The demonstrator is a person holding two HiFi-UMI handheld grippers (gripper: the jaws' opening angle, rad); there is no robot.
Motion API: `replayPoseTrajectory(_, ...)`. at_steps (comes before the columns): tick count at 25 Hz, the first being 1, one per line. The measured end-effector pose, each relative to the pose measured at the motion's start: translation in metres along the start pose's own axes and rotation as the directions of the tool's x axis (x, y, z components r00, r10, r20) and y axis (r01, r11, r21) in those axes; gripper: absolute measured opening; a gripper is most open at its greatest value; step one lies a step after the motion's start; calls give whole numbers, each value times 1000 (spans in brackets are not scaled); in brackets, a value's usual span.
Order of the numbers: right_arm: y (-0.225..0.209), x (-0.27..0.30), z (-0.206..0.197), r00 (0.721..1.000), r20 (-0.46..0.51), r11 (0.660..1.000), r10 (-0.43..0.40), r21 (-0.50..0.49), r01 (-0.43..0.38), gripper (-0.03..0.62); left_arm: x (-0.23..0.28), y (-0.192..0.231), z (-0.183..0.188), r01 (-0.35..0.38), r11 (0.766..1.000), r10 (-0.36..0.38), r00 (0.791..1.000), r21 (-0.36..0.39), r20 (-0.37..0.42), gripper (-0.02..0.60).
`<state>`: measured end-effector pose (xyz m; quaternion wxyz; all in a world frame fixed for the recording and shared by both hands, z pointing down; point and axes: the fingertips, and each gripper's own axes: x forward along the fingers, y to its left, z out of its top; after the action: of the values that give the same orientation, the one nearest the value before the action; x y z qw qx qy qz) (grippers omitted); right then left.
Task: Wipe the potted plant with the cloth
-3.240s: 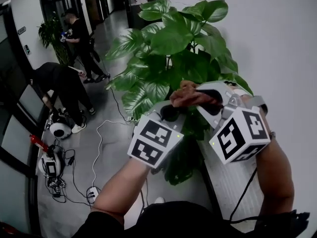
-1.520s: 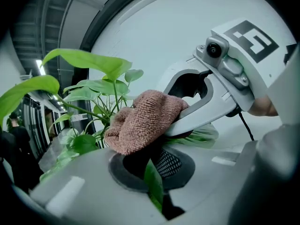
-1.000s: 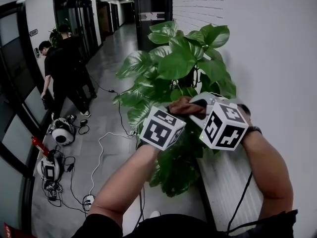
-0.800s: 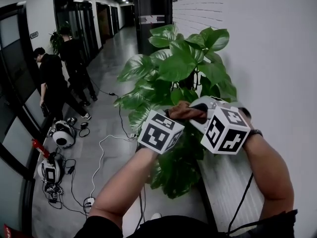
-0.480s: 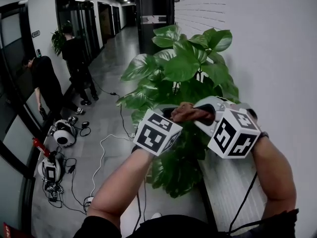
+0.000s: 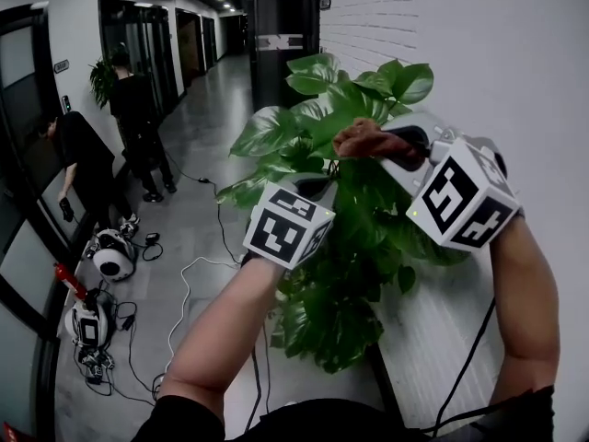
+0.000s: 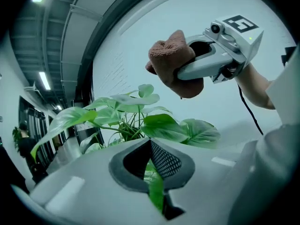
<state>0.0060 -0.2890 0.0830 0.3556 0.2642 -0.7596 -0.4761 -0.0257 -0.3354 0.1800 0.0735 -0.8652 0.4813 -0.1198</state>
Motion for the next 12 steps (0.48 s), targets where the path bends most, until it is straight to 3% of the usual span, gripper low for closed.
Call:
replayPoseTrajectory(7, -38, 33, -10, 994, -96, 998, -55, 10, 56, 64, 3, 21, 22, 11, 999, -13, 999, 35, 43, 17)
replayPoseTrajectory(12, -47, 64, -26, 986, -161, 998, -41, 43, 49, 64, 10, 25, 26, 31, 999, -33, 998, 40, 50, 17)
